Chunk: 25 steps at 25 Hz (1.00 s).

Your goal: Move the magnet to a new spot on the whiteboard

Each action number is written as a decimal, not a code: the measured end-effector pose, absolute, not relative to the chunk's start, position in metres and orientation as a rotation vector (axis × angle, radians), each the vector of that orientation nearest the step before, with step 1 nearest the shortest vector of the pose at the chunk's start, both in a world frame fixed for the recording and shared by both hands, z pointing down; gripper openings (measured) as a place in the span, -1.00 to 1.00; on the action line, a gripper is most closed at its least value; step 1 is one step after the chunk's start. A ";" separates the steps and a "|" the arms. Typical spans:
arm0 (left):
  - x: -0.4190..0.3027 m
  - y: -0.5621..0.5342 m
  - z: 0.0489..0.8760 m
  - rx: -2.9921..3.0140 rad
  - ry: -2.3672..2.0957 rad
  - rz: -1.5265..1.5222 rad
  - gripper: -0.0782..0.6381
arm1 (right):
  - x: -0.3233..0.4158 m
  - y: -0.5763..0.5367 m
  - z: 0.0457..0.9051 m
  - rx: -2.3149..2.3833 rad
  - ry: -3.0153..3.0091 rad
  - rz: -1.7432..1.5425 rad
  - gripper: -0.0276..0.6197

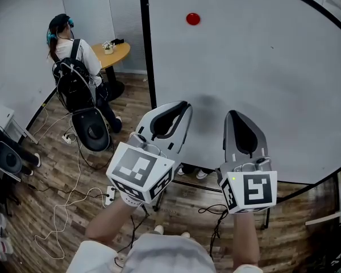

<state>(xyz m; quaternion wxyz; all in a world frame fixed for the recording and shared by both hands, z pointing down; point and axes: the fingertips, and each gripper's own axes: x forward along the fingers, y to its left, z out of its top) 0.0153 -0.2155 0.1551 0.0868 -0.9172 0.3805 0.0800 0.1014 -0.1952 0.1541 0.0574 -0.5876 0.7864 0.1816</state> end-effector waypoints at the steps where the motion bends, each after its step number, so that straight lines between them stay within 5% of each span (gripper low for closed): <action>1: 0.015 -0.217 0.150 -2.719 1.133 0.247 -0.76 | 0.102 -0.197 0.153 -1.779 2.383 0.555 -0.91; 13: 0.025 -0.257 0.081 -2.574 1.144 0.249 -0.41 | 0.100 -0.214 0.126 -1.741 2.377 0.608 -0.91; 25: 0.028 -0.310 0.027 -2.369 1.304 0.259 -0.38 | 0.111 -0.227 0.105 -1.745 2.355 0.654 -0.92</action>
